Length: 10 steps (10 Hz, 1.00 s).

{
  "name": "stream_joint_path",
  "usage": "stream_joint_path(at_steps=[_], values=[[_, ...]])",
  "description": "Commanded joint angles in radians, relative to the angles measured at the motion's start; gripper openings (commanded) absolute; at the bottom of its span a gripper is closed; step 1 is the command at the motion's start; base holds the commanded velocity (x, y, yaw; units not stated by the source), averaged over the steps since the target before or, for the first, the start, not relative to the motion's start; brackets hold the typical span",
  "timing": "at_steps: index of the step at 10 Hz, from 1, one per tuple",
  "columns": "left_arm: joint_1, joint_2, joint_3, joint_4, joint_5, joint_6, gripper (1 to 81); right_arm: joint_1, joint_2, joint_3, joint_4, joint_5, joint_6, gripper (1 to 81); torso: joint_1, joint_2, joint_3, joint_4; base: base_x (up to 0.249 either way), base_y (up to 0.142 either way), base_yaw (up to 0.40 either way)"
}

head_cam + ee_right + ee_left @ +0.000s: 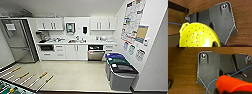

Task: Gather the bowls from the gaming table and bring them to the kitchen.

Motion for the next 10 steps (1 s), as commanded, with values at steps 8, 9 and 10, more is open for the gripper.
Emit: stream_joint_path(at_steps=[8, 9, 10], values=[[-0.032, -0.014, -0.005, -0.002, 0.054, 0.002, 1.0, 0.045, -0.015, 0.012, -0.014, -0.046, -0.004, 1.0, 0.0, 0.0, 0.0, 0.0, 0.209, 0.0, 0.0], [-0.032, -0.011, -0.005, -0.001, 0.054, 0.003, 1.0, 0.045, -0.012, 0.007, -0.013, -0.046, -0.004, 1.0, 0.0, 0.0, 0.0, 0.0, 0.21, 0.0, 0.0], [-0.032, -0.009, -0.005, -0.001, 0.054, 0.003, 1.0, 0.044, -0.012, 0.009, -0.014, -0.046, -0.004, 1.0, 0.0, 0.0, 0.0, 0.0, 0.209, 0.0, 0.0]])
